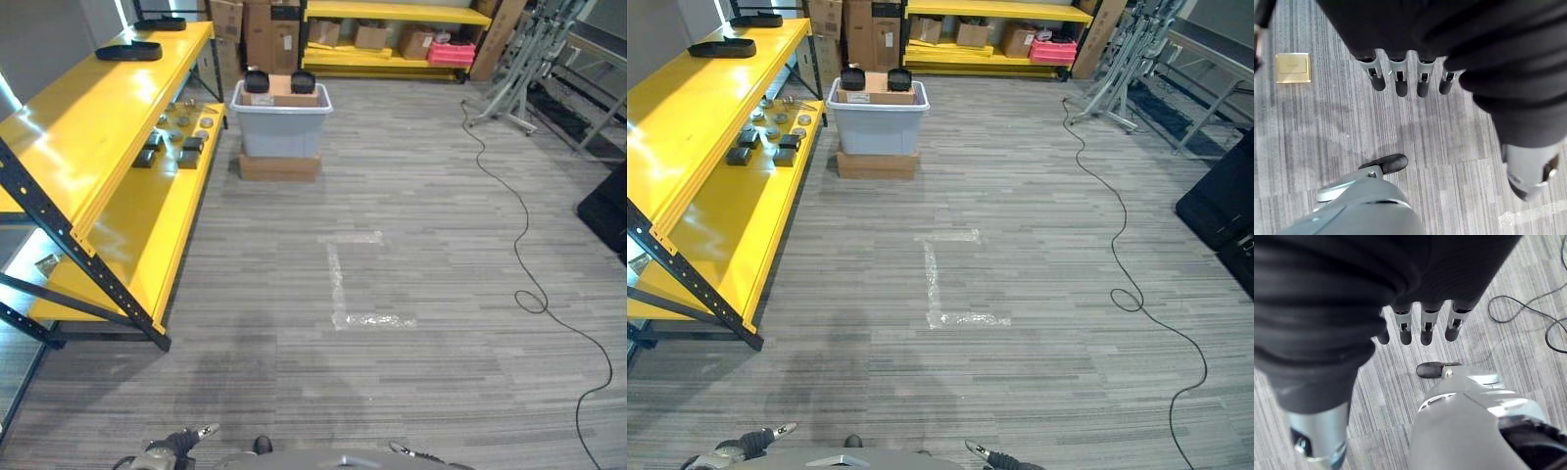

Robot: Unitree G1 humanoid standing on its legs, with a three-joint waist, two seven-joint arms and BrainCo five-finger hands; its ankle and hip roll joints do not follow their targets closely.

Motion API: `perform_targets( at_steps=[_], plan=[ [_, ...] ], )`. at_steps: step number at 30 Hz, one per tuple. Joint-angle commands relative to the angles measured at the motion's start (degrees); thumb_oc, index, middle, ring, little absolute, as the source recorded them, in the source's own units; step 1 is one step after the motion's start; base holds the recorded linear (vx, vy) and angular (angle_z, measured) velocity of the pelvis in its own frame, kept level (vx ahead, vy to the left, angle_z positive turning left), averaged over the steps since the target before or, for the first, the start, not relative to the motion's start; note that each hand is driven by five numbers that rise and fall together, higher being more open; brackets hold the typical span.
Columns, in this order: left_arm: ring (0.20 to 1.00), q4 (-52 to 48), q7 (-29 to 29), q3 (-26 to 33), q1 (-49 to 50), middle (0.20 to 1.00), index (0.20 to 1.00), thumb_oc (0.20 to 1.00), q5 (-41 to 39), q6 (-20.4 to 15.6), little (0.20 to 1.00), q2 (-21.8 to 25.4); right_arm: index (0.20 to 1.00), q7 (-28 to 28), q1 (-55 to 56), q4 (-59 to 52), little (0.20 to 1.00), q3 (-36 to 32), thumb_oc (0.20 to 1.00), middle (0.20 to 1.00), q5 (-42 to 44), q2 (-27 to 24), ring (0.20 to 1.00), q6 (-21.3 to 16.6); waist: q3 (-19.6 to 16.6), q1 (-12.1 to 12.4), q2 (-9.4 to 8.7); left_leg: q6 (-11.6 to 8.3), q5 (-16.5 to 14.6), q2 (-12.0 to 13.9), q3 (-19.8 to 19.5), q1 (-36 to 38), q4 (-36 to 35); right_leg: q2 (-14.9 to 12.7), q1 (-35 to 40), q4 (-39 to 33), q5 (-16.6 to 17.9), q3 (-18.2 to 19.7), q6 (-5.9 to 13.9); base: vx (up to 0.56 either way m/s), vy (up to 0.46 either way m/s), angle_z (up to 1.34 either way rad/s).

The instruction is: Move parts from the plastic box to the shelf.

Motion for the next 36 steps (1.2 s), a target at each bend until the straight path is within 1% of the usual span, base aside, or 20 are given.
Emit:
perform_targets(
  at_steps=[1, 4, 5, 6, 7, 8, 10, 11, 12, 15, 19, 21, 22, 23, 25, 27, 29, 31, 34, 36],
  plan=[
    [1.000, 3.56, 0.21, -0.58, -5.08, 1.000, 1.000, 1.000, -0.22, -0.80, 1.000, 1.63, 1.000, -1.01, -2.92, 2.91, 1.000, 0.36, 1.000, 1.000, -1.85, -3.55, 1.000, -1.39, -1.93, 0.72, 0.62, -2.66, -0.41, 2.01, -3.58, 1.34, -0.51, -2.91, 0.00, 0.59, 2.53, -0.92, 3.85, 0.00, 0.000, 0.00],
    [1.000, 3.27, 0.20, -0.09, -5.25, 1.000, 1.000, 1.000, -0.26, 0.07, 1.000, 3.19, 1.000, -2.33, -3.25, 3.17, 1.000, -1.08, 1.000, 1.000, 1.27, -5.90, 1.000, -0.40, -1.99, 0.77, 0.62, -2.85, -0.24, 2.08, -3.64, 1.32, -0.51, -2.91, -0.13, 0.62, 2.72, -0.99, 4.07, 0.00, 0.000, 0.00],
    [1.000, 3.47, 0.05, 0.54, -5.37, 1.000, 1.000, 1.000, -1.17, 0.18, 1.000, 4.04, 1.000, -1.41, -3.33, 3.67, 1.000, -2.80, 1.000, 1.000, 1.07, -7.94, 1.000, -0.33, -2.01, 0.64, 0.66, -2.96, -0.22, 2.13, -3.61, 1.36, -0.51, -2.87, -0.17, 0.60, 2.79, -0.84, 4.15, 0.00, 0.000, 0.00],
    [1.000, 3.56, 0.39, 0.69, -5.39, 1.000, 1.000, 1.000, -1.67, -1.05, 1.000, 4.21, 1.000, -1.13, -3.37, 3.80, 1.000, -3.24, 1.000, 1.000, 0.36, -8.41, 1.000, -0.66, -1.98, 0.62, 0.66, -2.97, -0.19, 2.12, -3.62, 1.37, -0.51, -2.86, -0.18, 0.63, 2.81, -0.79, 4.16, 0.00, 0.000, 0.00],
    [1.000, 3.41, 1.74, 1.73, -5.37, 1.000, 1.000, 1.000, -2.11, -5.80, 1.000, 4.79, 1.000, 1.05, -3.16, 3.91, 1.000, -4.15, 1.000, 1.000, -6.95, -10.08, 1.000, -5.90, -1.99, 0.49, 0.62, -2.98, -0.28, 2.09, -3.49, 1.37, -0.51, -2.93, -0.27, 0.60, 2.87, -0.82, 4.23, 0.00, 0.000, 0.00],
    [1.000, 2.55, 2.61, 2.10, -5.26, 1.000, 1.000, 1.000, -2.61, -8.49, 1.000, 5.24, 1.000, 2.32, -2.69, 3.31, 1.000, -3.31, 1.000, 1.000, -10.90, -10.58, 1.000, -9.58, -1.93, 0.47, 0.53, -3.03, -0.31, 2.04, -3.53, 1.34, -0.51, -2.95, -0.36, 0.57, 2.98, -0.75, 4.32, 0.00, 0.000, 0.00],
    [1.000, 0.51, 3.56, 2.48, -4.99, 1.000, 1.000, 1.000, -2.25, -13.50, 1.000, 5.92, 1.000, 3.29, -1.87, 1.64, 1.000, -1.60, 1.000, 1.000, -9.82, -11.14, 1.000, -14.63, -1.85, 0.57, 0.26, -3.08, -0.27, 1.98, -3.57, 1.25, -0.51, -3.00, -0.40, 0.38, 3.24, -0.76, 4.40, -0.02, -0.005, 0.01],
    [1.000, -0.82, 3.90, 2.47, -4.71, 1.000, 1.000, 1.000, -1.31, -15.40, 1.000, 6.21, 1.000, 3.03, -1.52, 0.44, 1.000, -1.17, 1.000, 1.000, -8.25, -11.32, 1.000, -16.27, -1.82, 0.60, 0.12, -3.07, -0.25, 1.94, -3.63, 1.19, -0.51, -2.98, -0.47, 0.32, 3.35, -0.65, 4.42, -0.04, -0.013, 0.03],
    [1.000, -2.39, 3.86, 2.35, -4.33, 1.000, 1.000, 1.000, -0.68, -17.49, 1.000, 6.41, 1.000, 2.99, -1.06, -0.87, 1.000, -0.99, 1.000, 1.000, -5.26, -11.32, 1.000, -16.59, -1.74, 0.62, -0.03, -3.07, -0.19, 1.94, -3.60, 1.12, -0.51, -2.98, -0.52, 0.31, 3.48, -0.55, 4.48, -0.04, -0.010, 0.02],
    [1.000, -5.64, 2.99, 2.10, -3.63, 1.000, 1.000, 1.000, -1.30, -20.17, 1.000, 6.17, 1.000, 4.53, -0.22, -2.14, 1.000, -2.52, 1.000, 1.000, -0.36, -10.95, 1.000, -15.53, -1.58, 0.54, -0.23, -2.93, -0.37, 1.80, -3.48, 1.08, -0.51, -2.92, -0.68, 0.35, 3.48, -0.23, 4.50, -0.05, -0.004, 0.00],
    [1.000, -6.51, 3.32, 1.58, -3.77, 1.000, 1.000, 1.000, -1.54, -22.03, 1.000, 5.53, 1.000, 5.86, -0.27, -1.71, 1.000, -2.62, 1.000, 1.000, -2.20, -10.19, 1.000, -16.07, -1.55, 0.49, -0.23, -2.77, -0.64, 1.68, -3.39, 1.29, -0.51, -2.82, -0.54, 0.27, 3.42, -0.08, 4.42, -0.01, 0.000, 0.00],
    [1.000, -6.98, 3.08, 1.36, -3.84, 1.000, 1.000, 1.000, -2.01, -22.50, 1.000, 5.33, 1.000, 6.69, -0.13, -1.25, 1.000, -2.40, 1.000, 1.000, -1.10, -9.83, 1.000, -16.01, -1.58, 0.57, -0.23, -2.76, -0.72, 1.63, -3.35, 1.38, -0.51, -2.81, -0.43, 0.21, 3.43, -0.12, 4.44, 0.00, 0.000, 0.00],
    [1.000, -7.39, 2.70, 1.25, -3.81, 1.000, 1.000, 1.000, -2.27, -22.95, 1.000, 5.21, 1.000, 7.35, -0.08, -1.08, 1.000, -2.39, 1.000, 1.000, 0.50, -9.59, 1.000, -14.89, -1.62, 0.63, -0.23, -2.77, -0.74, 1.60, -3.35, 1.43, -0.51, -2.81, -0.38, 0.19, 3.45, -0.15, 4.45, 0.00, 0.000, 0.00],
    [1.000, -7.91, 1.84, 0.96, -3.82, 1.000, 1.000, 1.000, -1.59, -22.26, 1.000, 5.19, 1.000, 8.75, 0.00, -1.05, 1.000, -2.45, 1.000, 1.000, 2.57, -9.19, 1.000, -12.77, -1.65, 0.67, -0.24, -2.75, -0.79, 1.53, -3.41, 1.44, -0.51, -2.82, -0.42, 0.19, 3.48, -0.05, 4.49, 0.00, 0.000, 0.00],
    [1.000, -7.88, 0.67, 0.07, -3.90, 1.000, 1.000, 1.000, 0.28, -22.71, 1.000, 5.14, 1.000, 9.86, 0.06, -0.65, 1.000, -2.67, 1.000, 1.000, 3.09, -8.76, 1.000, -11.37, -1.76, 0.58, -0.25, -2.69, -0.85, 1.46, -3.35, 1.46, -0.51, -2.82, -0.46, 0.21, 3.45, 0.07, 4.48, 0.00, 0.000, 0.00],
    [1.000, -8.24, 1.44, -0.94, -3.74, 1.000, 1.000, 1.000, 1.02, -21.84, 1.000, 5.01, 1.000, 10.51, 0.12, 0.03, 1.000, -2.84, 1.000, 1.000, 4.23, -8.34, 1.000, -10.81, -1.74, 0.71, -0.14, -2.59, -0.96, 1.42, -3.37, 1.51, -0.51, -2.83, -0.41, 0.27, 3.30, 0.02, 4.49, 0.00, 0.000, 0.00],
    [1.000, -7.51, 0.15, -1.41, -3.55, 1.000, 1.000, 1.000, -0.97, -20.19, 1.000, 4.91, 1.000, 10.48, 0.11, 0.66, 1.000, -2.93, 1.000, 1.000, 5.17, -7.82, 1.000, -9.59, -1.85, 0.67, -0.08, -2.50, -1.14, 1.30, -3.36, 1.72, -0.51, -2.77, -0.27, 0.29, 3.21, 0.13, 4.48, 0.00, 0.000, 0.00],
    [1.000, -7.28, -0.14, -1.41, -3.48, 1.000, 1.000, 1.000, -1.09, -20.00, 1.000, 4.88, 1.000, 10.43, 0.12, 0.73, 1.000, -2.97, 1.000, 1.000, 5.02, -7.70, 1.000, -9.52, -1.89, 0.66, -0.08, -2.46, -1.16, 1.28, -3.36, 1.75, -0.51, -2.76, -0.26, 0.30, 3.20, 0.18, 4.48, 0.00, 0.000, 0.00],
    [1.000, -4.73, -1.98, -1.29, -2.49, 1.000, 1.000, 1.000, -2.62, -17.54, 1.000, 3.74, 1.000, 7.04, 0.21, 1.80, 1.000, -2.91, 1.000, 1.000, 4.20, -6.34, 1.000, -9.77, -1.98, 0.69, -0.12, -2.18, -1.31, 1.09, -3.39, 2.01, -0.51, -2.77, -0.21, 0.50, 3.10, 0.49, 4.46, 0.01, 0.019, -0.04],
    [1.000, -3.32, -1.92, -0.83, -2.11, 1.000, 1.000, 1.000, -3.01, -17.46, 1.000, 3.20, 1.000, 6.12, 0.22, 2.12, 1.000, -3.39, 1.000, 1.000, 5.25, -5.85, 1.000, -9.80, -2.00, 0.52, -0.16, -2.04, -1.41, 0.99, -3.35, 2.22, -0.51, -2.77, -0.22, 0.55, 3.15, 0.76, 4.41, 0.01, 0.025, -0.08]
  ],
)
